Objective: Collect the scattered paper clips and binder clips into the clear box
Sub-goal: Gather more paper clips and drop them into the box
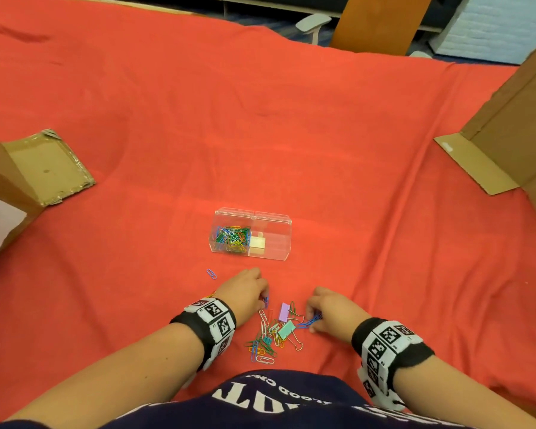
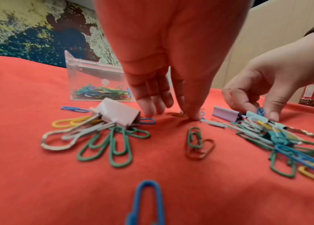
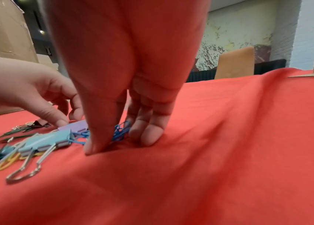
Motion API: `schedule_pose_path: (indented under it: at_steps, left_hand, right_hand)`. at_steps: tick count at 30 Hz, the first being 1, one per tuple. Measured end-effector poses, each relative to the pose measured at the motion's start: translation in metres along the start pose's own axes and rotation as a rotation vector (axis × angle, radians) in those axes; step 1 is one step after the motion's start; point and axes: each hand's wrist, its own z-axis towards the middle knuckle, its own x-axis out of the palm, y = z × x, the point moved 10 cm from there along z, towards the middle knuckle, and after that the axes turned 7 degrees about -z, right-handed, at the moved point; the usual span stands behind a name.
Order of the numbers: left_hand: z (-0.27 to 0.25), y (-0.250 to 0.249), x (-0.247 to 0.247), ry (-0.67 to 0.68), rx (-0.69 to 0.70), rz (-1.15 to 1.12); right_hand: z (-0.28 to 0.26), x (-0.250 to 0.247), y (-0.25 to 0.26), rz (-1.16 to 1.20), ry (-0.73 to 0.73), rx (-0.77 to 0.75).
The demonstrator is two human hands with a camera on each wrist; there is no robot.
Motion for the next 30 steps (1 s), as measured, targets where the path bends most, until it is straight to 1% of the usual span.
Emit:
schedule_pose_path:
  at_steps: [4, 6, 8, 10, 14, 18, 23, 25, 30]
  left_hand:
    - [-0.006, 0.004, -0.001, -0.011, -0.011, 0.009]
    - [-0.011, 0.007, 0.0, -0.008, -0.017, 0.008]
    - [-0.016, 0.013, -0.003, -0.038, -0.031, -0.028]
    - [-0.021, 0.017, -0.013, -0.106, -0.039, -0.096]
    - [-0.031, 0.023, -0.047, -0.306, -0.048, -0.212]
    - [-0.034, 0.035, -0.082, -0.439, -0.075, -0.272]
    - [-0.032, 0.051, -0.122, -0.535, -0.094, -0.335]
    - [-0.029, 0.058, -0.134, -0.568, -0.102, -0.356]
    - [-0.019, 0.067, -0.15, -0.593, -0.126, -0.392]
  right_hand:
    - [0.001, -0.004, -0.002, 0.072, -0.031, 0.024]
    - [0.003, -0.01, -0.002, 0.168, -0.066, 0.056]
    - [0.007, -0.018, 0.0, 0.303, -0.095, 0.08]
    - [0.012, -0.025, 0.007, 0.44, -0.121, 0.094]
    - [0.025, -0.04, 0.03, 0.642, -0.192, 0.082]
    - [0.037, -0.064, 0.053, 0.74, -0.27, 0.044]
    - [0.055, -0.092, 0.061, 0.83, -0.414, 0.095]
    - [0.062, -0.103, 0.067, 0.853, -0.433, 0.091]
    - [0.077, -0.118, 0.079, 0.837, -0.433, 0.088]
